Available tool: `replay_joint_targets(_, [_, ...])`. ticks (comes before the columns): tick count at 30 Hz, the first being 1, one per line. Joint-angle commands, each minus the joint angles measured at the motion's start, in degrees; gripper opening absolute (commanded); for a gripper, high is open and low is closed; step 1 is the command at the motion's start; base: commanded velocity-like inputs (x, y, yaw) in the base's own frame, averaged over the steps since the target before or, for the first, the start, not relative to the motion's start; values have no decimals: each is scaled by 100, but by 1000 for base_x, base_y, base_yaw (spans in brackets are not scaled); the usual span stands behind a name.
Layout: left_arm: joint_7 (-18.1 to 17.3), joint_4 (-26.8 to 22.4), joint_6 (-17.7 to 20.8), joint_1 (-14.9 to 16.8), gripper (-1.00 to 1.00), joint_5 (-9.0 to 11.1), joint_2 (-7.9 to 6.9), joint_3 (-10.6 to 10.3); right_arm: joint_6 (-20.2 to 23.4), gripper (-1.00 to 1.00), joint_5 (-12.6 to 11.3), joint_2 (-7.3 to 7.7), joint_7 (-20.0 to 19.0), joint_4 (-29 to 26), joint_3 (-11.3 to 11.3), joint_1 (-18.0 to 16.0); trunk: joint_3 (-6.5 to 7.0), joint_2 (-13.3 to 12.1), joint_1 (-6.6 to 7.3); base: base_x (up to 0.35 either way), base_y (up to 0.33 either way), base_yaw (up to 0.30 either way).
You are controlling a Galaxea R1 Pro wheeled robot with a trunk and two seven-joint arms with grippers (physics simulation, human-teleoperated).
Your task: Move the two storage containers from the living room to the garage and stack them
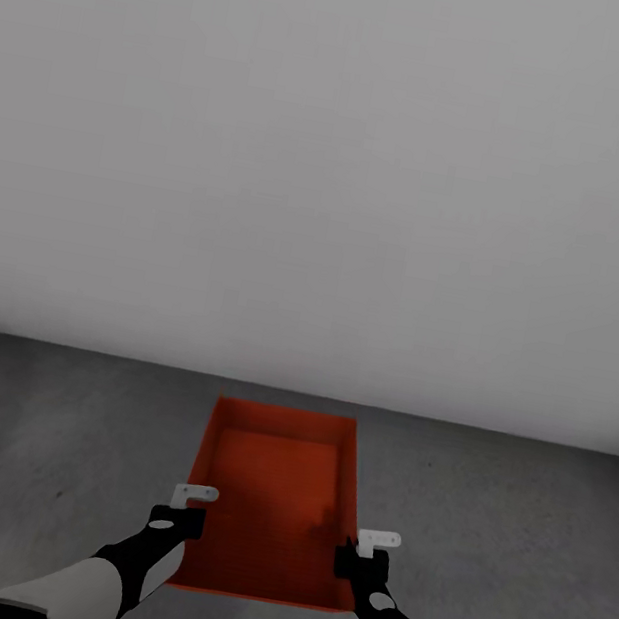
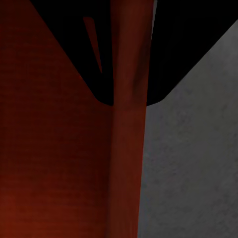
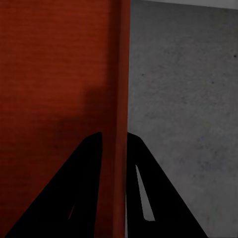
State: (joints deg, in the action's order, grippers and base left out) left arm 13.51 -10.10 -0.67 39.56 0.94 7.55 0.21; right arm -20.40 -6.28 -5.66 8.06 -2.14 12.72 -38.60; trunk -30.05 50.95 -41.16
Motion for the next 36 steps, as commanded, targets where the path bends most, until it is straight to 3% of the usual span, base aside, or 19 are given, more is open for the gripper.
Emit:
replay_joint_targets(1, [55,-158,-4,8,-100,231,-280,348,-34,-100,-119,12,20,8,-85,1,-15,4,0,0,0,0])
replay_joint_targets(36, [55,-158,-4,8,-100,231,-280,360,-34,-100,-119,6,22,5,-85,1,-303,4,0,0,0,0])
